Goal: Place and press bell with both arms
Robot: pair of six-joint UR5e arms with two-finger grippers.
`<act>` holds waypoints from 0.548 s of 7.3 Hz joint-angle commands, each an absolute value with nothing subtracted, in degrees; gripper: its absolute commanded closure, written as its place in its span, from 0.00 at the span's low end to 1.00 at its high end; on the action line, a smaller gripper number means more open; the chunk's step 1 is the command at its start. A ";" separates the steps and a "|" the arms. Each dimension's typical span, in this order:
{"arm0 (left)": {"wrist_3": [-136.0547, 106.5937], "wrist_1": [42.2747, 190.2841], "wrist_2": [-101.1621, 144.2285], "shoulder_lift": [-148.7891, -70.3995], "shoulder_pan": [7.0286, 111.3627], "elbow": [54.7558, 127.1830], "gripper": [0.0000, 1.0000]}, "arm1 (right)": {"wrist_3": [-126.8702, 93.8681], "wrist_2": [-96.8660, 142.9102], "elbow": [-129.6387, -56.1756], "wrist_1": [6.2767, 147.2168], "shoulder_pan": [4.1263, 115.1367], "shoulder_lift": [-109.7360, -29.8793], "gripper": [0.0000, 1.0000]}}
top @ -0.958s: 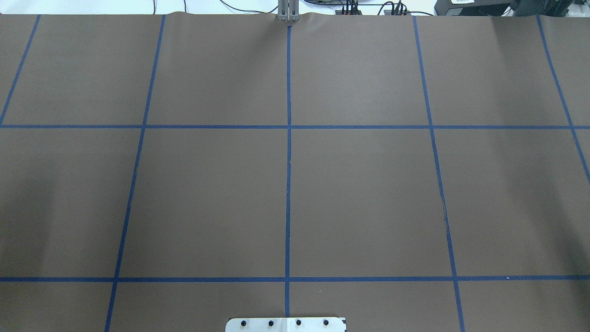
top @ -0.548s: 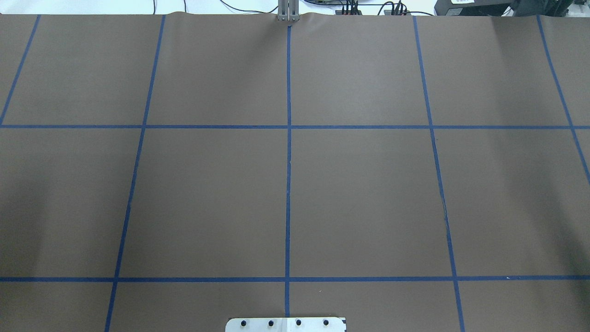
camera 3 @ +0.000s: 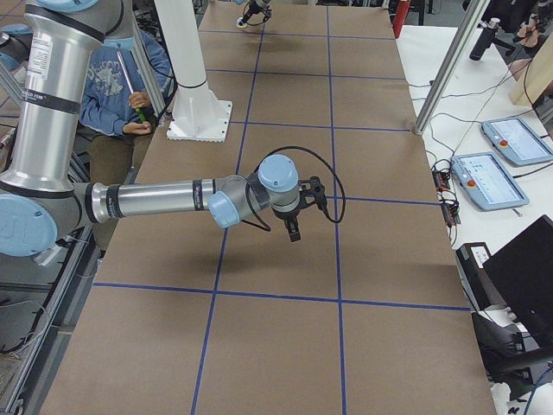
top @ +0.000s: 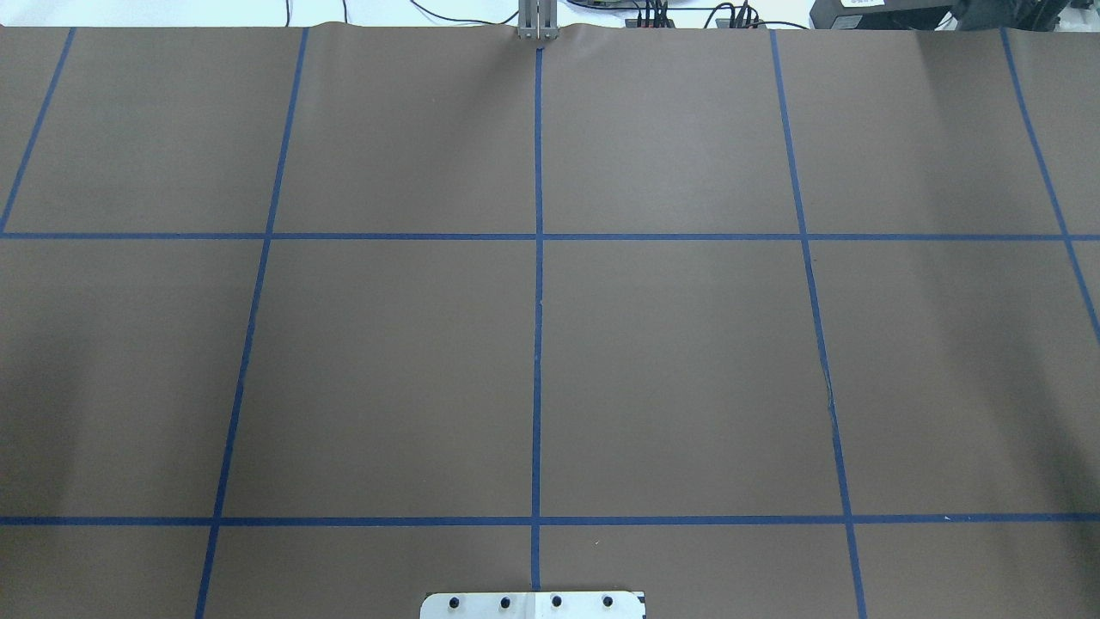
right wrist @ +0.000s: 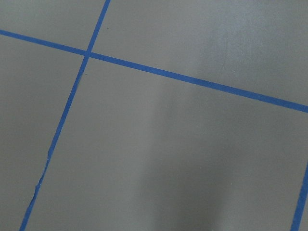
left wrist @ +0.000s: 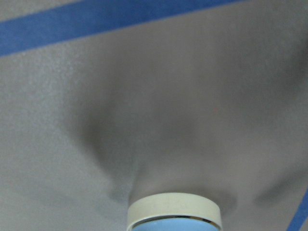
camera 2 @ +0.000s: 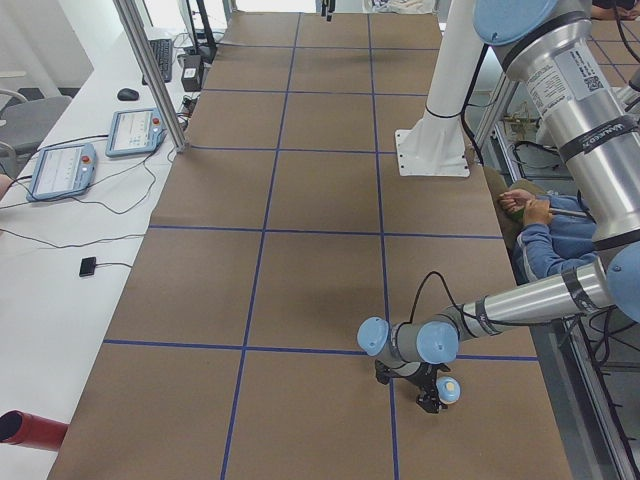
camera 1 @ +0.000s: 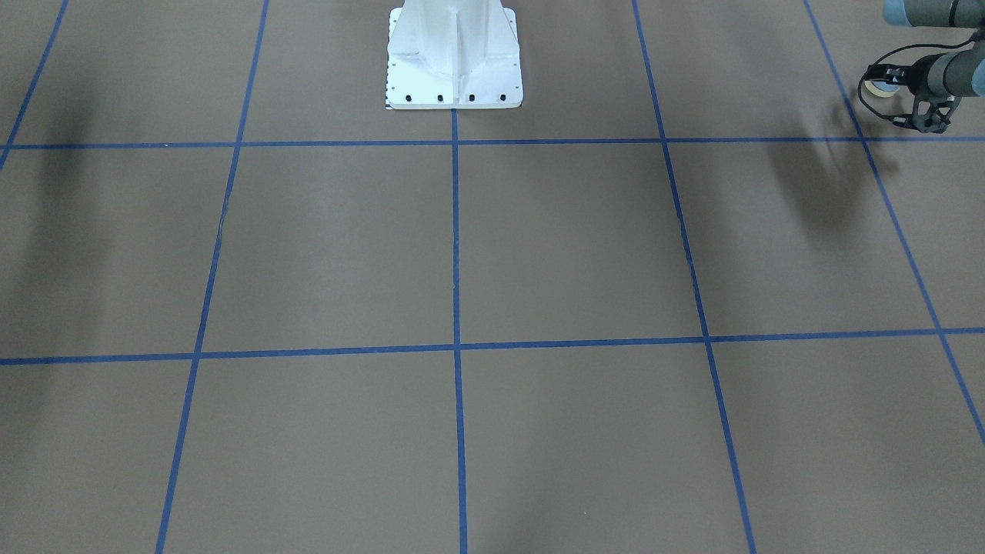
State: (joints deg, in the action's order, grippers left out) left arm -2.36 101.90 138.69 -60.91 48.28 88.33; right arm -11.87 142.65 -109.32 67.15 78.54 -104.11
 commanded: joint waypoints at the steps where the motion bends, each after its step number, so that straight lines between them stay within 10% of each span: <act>1: -2.37 101.95 139.66 -60.91 48.08 88.33 0.00 | -11.87 142.56 -109.42 67.15 78.49 -104.24 0.00; 4: -2.37 101.95 140.71 -61.00 47.64 87.81 0.01 | -11.87 142.47 -109.42 67.15 78.49 -104.24 0.00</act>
